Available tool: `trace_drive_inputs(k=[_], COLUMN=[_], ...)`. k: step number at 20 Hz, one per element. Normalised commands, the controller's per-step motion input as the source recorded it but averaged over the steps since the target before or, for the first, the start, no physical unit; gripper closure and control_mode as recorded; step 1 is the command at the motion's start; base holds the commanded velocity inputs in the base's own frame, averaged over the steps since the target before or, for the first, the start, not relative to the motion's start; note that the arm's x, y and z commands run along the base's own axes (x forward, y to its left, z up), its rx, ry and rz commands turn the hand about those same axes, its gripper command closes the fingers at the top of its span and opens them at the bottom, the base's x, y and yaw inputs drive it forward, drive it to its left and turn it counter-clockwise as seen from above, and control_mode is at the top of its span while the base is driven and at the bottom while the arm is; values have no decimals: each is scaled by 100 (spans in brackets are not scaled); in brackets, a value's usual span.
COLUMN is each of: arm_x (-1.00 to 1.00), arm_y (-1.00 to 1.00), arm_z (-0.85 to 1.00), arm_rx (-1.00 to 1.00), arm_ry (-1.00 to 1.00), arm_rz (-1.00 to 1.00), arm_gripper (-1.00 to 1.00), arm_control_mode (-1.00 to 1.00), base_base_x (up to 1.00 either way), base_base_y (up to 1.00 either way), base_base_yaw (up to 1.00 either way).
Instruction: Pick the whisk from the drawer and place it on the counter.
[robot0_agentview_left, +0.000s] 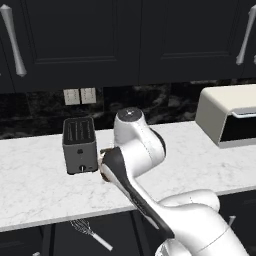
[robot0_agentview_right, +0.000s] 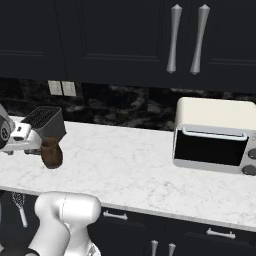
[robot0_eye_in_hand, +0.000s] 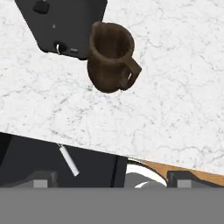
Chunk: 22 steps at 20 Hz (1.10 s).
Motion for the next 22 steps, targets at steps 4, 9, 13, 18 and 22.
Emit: trace_drive_inputs(k=[4,9,13,18,22], arm_x=[-45,-12,-10,-22,-33], arm_y=[97,9,15,47,46], arm_z=[-68,-9,-15,-50,-70], arm_rx=[-6,-1,0,2,2], arm_ry=[0,1,5,18,13], arm_rz=[3,1,5,7,0], arm_gripper=[-100,-100,-100,-100,-100], arm_control_mode=[-100,-100,-100,-100,-100], base_base_x=[0,0,0,0,0], base_base_y=[0,0,0,0,0], base_base_yaw=[0,0,0,0,0])
